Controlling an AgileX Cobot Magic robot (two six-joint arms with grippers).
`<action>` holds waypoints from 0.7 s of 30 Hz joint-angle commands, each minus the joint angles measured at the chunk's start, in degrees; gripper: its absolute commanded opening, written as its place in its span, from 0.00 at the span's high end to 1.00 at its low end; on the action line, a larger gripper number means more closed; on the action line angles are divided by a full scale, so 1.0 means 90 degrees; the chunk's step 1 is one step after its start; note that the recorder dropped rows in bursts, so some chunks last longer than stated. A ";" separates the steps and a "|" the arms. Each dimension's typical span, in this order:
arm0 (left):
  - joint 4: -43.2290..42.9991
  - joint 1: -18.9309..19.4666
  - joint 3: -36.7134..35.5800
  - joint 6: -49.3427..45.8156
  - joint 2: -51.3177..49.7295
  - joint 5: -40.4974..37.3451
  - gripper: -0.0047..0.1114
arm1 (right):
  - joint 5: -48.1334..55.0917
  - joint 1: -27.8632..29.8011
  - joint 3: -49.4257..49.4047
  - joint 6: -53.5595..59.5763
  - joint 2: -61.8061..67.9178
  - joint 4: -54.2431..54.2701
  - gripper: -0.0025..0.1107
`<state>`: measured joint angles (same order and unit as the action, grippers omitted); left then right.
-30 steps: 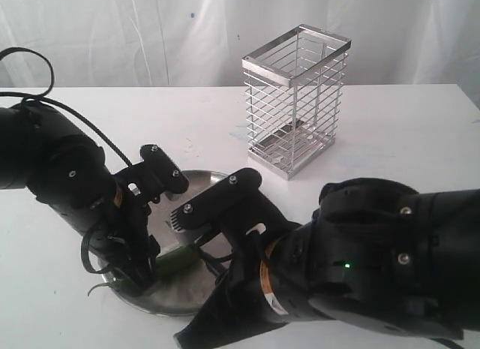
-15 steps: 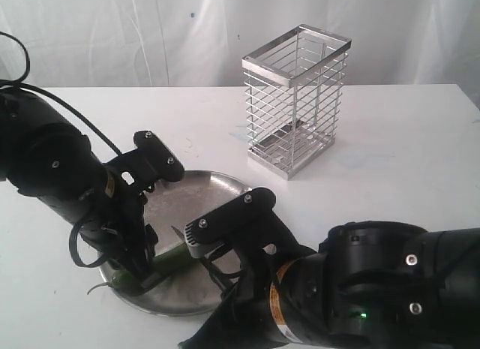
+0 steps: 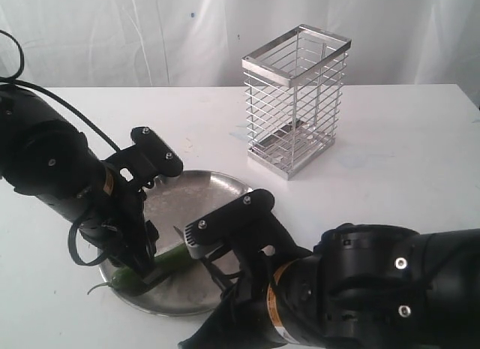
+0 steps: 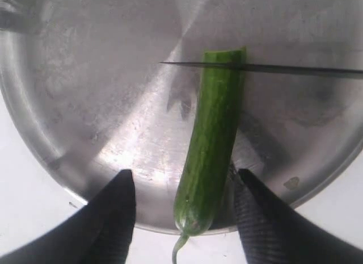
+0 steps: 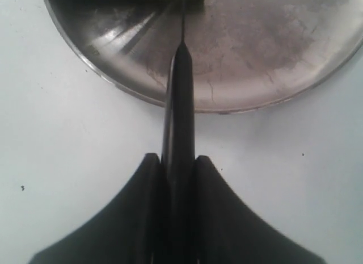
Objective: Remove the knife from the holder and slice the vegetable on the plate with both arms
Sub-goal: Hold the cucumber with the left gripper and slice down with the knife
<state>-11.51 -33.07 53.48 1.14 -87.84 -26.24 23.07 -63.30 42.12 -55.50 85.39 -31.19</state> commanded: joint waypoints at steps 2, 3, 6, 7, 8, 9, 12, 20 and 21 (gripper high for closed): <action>0.0020 -0.0017 -0.0012 0.0059 0.0058 -0.0091 0.47 | -0.0242 -0.0004 -0.0052 -0.0050 0.0248 -0.0057 0.98; 0.0020 -0.0017 -0.0012 0.0059 0.0058 -0.0091 0.47 | -0.0202 -0.0004 -0.0052 -0.0050 0.0301 -0.0057 0.98; 0.0020 -0.0017 -0.0012 0.0059 0.0058 -0.0091 0.47 | -0.0110 -0.0004 -0.0052 -0.0050 0.0362 -0.0094 0.98; 0.0020 -0.0017 -0.0012 0.0059 0.0058 -0.0091 0.47 | -0.0098 -0.0004 -0.0052 -0.0050 0.0361 -0.0109 0.98; 0.0020 -0.0017 -0.0012 0.0059 0.0058 -0.0091 0.47 | -0.0098 -0.0004 -0.0052 -0.0050 0.0361 -0.0111 0.98; 0.0020 -0.0017 -0.0012 0.0059 0.0058 -0.0091 0.47 | -0.0098 -0.0004 -0.0052 -0.0050 0.0361 -0.0122 0.98; 0.0020 -0.0017 -0.0012 0.0059 0.0058 -0.0091 0.47 | -0.0131 -0.0004 -0.0052 -0.0284 0.0361 -0.0344 0.98; 0.0020 -0.0017 -0.0012 0.0059 0.0058 -0.0142 0.47 | -0.0144 -0.0004 -0.0052 -0.0474 0.0361 -0.0576 0.98; 0.0020 -0.0017 -0.0012 0.0059 0.0058 -0.0142 0.47 | -0.0144 -0.0004 -0.0052 -0.0474 0.0361 -0.0579 0.98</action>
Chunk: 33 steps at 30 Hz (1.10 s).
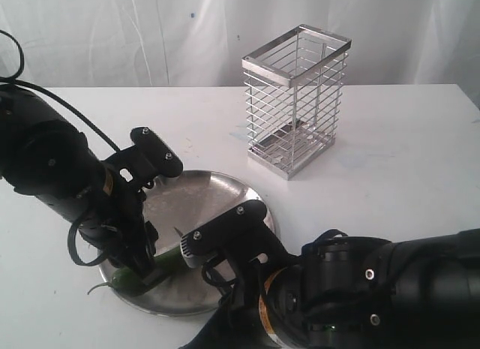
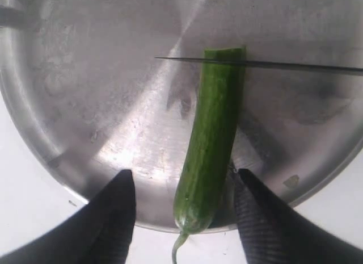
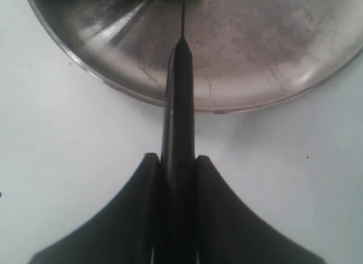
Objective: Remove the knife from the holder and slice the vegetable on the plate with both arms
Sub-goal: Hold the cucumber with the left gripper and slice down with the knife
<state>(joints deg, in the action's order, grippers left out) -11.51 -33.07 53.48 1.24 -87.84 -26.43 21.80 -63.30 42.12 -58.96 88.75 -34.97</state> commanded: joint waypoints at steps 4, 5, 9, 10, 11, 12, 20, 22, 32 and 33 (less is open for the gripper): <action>0.0032 -0.0017 -0.0012 0.0048 0.0058 -0.0119 0.47 | 0.0015 -0.0004 -0.0052 -0.0090 -0.0012 -0.0156 0.98; 0.0032 -0.0017 -0.0012 0.0048 0.0058 -0.0119 0.47 | 0.0015 -0.0004 -0.0052 -0.0090 -0.0012 -0.0156 0.98; 0.0032 -0.0017 -0.0012 0.0048 0.0058 -0.0119 0.47 | 0.0015 -0.0004 -0.0052 -0.0090 -0.0012 -0.0156 0.98; 0.0034 -0.0017 -0.0012 0.0048 0.0058 -0.0091 0.47 | 0.0015 -0.0004 -0.0052 -0.0090 -0.0012 -0.0156 0.98; 0.0034 -0.0017 -0.0012 0.0037 0.0058 -0.0028 0.47 | 0.0016 -0.0004 -0.0052 -0.0090 -0.0012 -0.0132 0.98; 0.0034 -0.0017 -0.0012 0.0037 0.0058 0.0000 0.47 | 0.0016 -0.0004 -0.0052 -0.0090 -0.0012 -0.0114 0.98; 0.0103 -0.0017 -0.0012 0.0349 0.0058 0.0517 0.80 | -0.0012 -0.0004 -0.0052 -0.0137 -0.0012 -0.0076 0.98; 0.0103 -0.0017 -0.0012 0.0541 0.0058 0.0674 0.96 | -0.0012 -0.0004 -0.0052 -0.0137 -0.0012 -0.0076 0.98; 0.0828 -0.0017 -0.0012 0.0323 0.0047 0.0978 0.96 | -0.0022 -0.0004 -0.0052 -0.0137 -0.0012 -0.0076 0.98; 0.0859 -0.0017 -0.0012 0.0323 0.0047 0.0978 0.96 | -0.0015 -0.0004 -0.0052 -0.0137 -0.0012 -0.0063 0.98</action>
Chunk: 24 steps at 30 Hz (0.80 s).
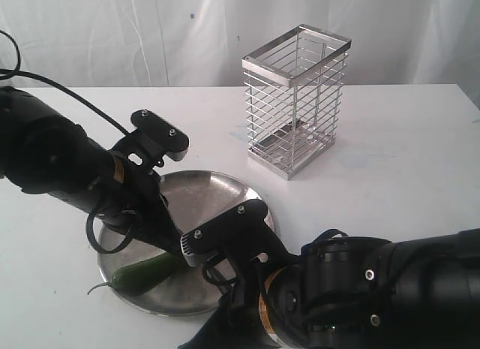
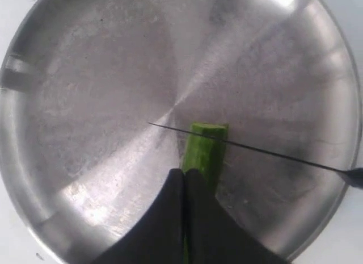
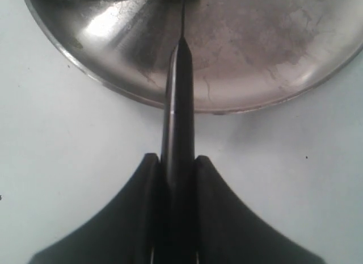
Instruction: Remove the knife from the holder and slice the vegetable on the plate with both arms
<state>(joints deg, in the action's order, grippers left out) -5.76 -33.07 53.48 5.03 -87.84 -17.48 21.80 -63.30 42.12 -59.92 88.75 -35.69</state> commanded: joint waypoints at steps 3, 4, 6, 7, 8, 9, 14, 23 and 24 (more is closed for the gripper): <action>0.0250 -0.0017 -0.0012 -0.0099 0.0047 0.0011 0.96 | -0.0015 -0.0004 -0.0052 -0.0030 -0.0012 0.0090 0.98; 0.0250 -0.0017 -0.0012 -0.0088 0.0047 0.0024 0.96 | -0.0015 -0.0004 -0.0052 -0.0030 -0.0012 0.0112 0.98; 0.0283 -0.0017 -0.0012 -0.0088 0.0047 0.0026 0.96 | -0.0015 -0.0004 -0.0052 -0.0030 -0.0012 0.0138 0.98; 0.0305 -0.0017 -0.0012 -0.0088 0.0047 0.0040 0.96 | -0.0015 -0.0004 -0.0063 -0.0030 -0.0009 0.0135 0.98; 0.0305 -0.0017 -0.0012 -0.0075 0.0047 0.0055 0.96 | -0.0015 -0.0004 -0.0063 -0.0030 -0.0009 0.0135 0.98; 0.0305 -0.0017 -0.0012 -0.0064 0.0047 0.0054 0.96 | -0.0015 -0.0004 -0.0063 -0.0030 -0.0009 0.0135 0.98; 0.0305 -0.0017 -0.0012 -0.0067 0.0047 0.0093 0.96 | -0.0002 -0.0004 -0.0062 -0.0030 0.0076 0.0135 0.98; 0.0305 -0.0017 -0.0012 -0.0067 0.0047 0.0105 0.96 | -0.0132 -0.0004 -0.0062 -0.0130 0.0310 -0.0015 0.98; 0.0305 -0.0017 -0.0012 -0.0067 0.0047 0.0105 0.96 | -0.0132 -0.0004 -0.0062 -0.0193 0.0310 -0.0044 0.98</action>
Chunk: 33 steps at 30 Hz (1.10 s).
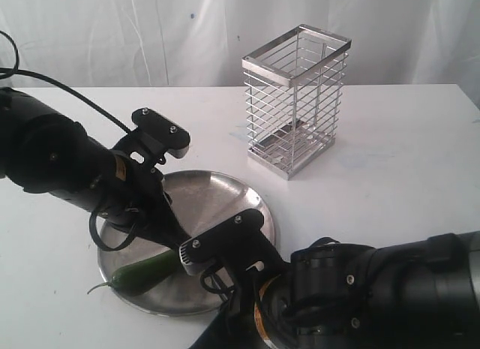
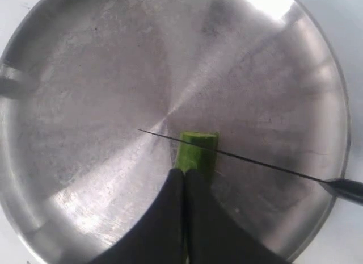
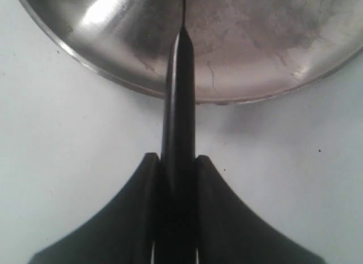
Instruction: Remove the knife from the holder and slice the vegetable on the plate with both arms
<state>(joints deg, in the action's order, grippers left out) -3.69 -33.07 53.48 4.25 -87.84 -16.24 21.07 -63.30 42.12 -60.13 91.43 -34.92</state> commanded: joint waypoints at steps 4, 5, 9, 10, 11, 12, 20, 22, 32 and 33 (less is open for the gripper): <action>0.0111 -0.0017 -0.0026 0.0020 0.0047 0.0023 0.96 | -0.0052 -0.0004 -0.0062 -0.0197 0.0012 -0.0147 0.98; 0.0138 -0.0017 -0.0042 0.0020 0.0035 0.0075 0.96 | -0.0052 -0.0004 -0.0062 -0.0197 0.0012 -0.0147 0.98; 0.0220 -0.0017 -0.0111 0.0020 -0.0176 0.0174 0.96 | -0.0095 -0.0004 -0.0062 -0.0197 0.0012 -0.0147 0.98; 0.0220 -0.0017 -0.0111 0.0020 -0.0256 0.0187 0.96 | -0.0108 -0.0004 -0.0062 -0.0197 0.0012 -0.0147 0.98; 0.0220 -0.0017 -0.0111 0.0020 -0.0327 0.0248 0.96 | -0.0108 -0.0004 -0.0062 -0.0197 0.0012 -0.0147 0.98; 0.0220 -0.0017 -0.0111 0.0020 -0.0398 0.0303 0.96 | -0.0108 -0.0004 -0.0062 -0.0197 0.0012 -0.0147 0.98; 0.0237 0.0031 -0.0084 -0.0199 -0.0548 0.0490 0.96 | -0.0121 -0.0004 -0.0062 -0.0197 0.0012 -0.0147 0.98; 0.0333 0.0119 -0.0032 -0.0313 -0.0548 0.0452 0.96 | -0.0121 -0.0004 -0.0062 -0.0197 0.0012 -0.0147 0.98; 0.2703 0.0562 -0.0001 -0.2838 -0.0548 0.0225 0.96 | -0.0121 -0.0004 -0.0062 -0.0197 0.0012 -0.0147 0.98; 0.2834 0.0562 -0.0001 -0.2971 -0.0537 0.0225 0.96 | -0.0121 -0.0004 -0.0062 -0.0197 0.0012 -0.0147 0.98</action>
<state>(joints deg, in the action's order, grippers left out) 16.54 -28.27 53.34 -17.47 -92.90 -13.26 20.52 -63.30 42.12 -61.73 91.51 -35.85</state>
